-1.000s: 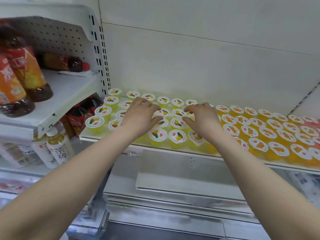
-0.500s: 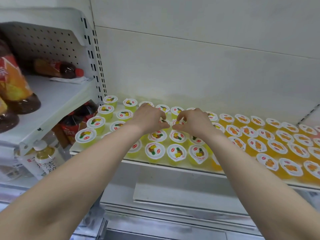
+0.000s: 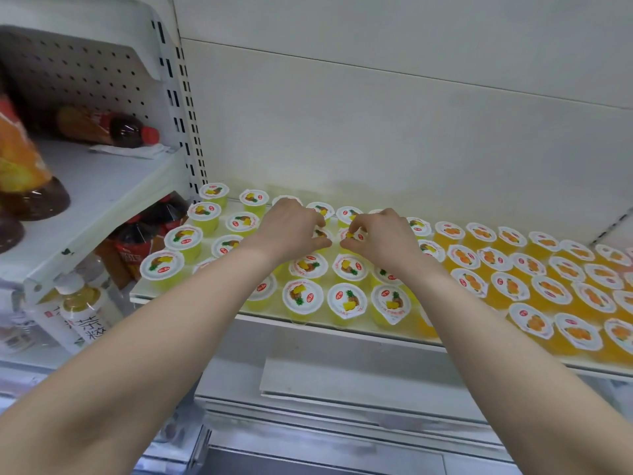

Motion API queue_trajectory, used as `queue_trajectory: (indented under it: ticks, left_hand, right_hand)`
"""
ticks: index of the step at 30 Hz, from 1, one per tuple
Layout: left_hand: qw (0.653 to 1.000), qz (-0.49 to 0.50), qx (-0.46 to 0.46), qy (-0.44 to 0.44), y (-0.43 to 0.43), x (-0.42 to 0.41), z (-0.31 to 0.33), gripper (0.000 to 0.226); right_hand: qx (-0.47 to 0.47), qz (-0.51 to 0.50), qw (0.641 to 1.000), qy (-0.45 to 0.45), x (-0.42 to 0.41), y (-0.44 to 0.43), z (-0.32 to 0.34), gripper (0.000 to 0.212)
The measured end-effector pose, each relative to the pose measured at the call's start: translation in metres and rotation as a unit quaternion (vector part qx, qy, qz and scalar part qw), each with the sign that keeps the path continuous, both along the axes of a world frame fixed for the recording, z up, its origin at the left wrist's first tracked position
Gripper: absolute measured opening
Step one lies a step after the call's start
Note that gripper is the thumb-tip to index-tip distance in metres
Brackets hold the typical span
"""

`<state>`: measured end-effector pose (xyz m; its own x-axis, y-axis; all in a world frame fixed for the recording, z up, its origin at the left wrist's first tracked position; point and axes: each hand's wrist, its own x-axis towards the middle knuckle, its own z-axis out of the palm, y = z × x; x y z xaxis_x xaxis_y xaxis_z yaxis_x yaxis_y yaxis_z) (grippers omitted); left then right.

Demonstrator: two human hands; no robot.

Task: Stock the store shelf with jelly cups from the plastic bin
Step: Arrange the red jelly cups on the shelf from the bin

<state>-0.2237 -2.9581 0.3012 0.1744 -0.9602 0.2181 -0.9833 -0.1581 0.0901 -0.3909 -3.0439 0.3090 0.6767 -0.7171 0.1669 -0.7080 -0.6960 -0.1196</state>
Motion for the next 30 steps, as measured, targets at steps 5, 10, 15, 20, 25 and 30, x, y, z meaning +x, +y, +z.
queue_trajectory:
  ticks: [5,10,15,20,25,30]
  left_hand:
    - [0.999,-0.031,0.002,0.006,0.024,0.001,0.017,0.041]
    - [0.993,-0.023,0.112,-0.006,0.037,-0.007,0.021,0.053]
    - [0.992,-0.018,0.122,-0.037,0.04,-0.015,0.02,0.058]
    - [0.995,-0.007,0.096,-0.035,0.043,-0.024,0.022,0.05]
    - [0.995,0.013,0.098,-0.029,0.047,-0.023,0.02,0.051]
    - [0.999,0.011,0.049,-0.014,0.055,-0.024,0.023,0.046]
  right_hand:
    - [0.027,0.039,0.998,-0.036,-0.019,0.011,0.015,0.035]
    - [0.064,0.04,0.996,0.041,-0.021,0.03,0.014,0.045]
    - [0.055,0.026,0.996,0.073,-0.019,0.034,0.014,0.05]
    - [0.047,0.01,0.997,0.067,-0.019,0.035,0.012,0.048]
    - [0.085,-0.019,0.996,-0.027,-0.038,0.026,0.022,0.039]
    - [0.089,-0.052,0.993,0.051,-0.057,0.019,0.031,0.043]
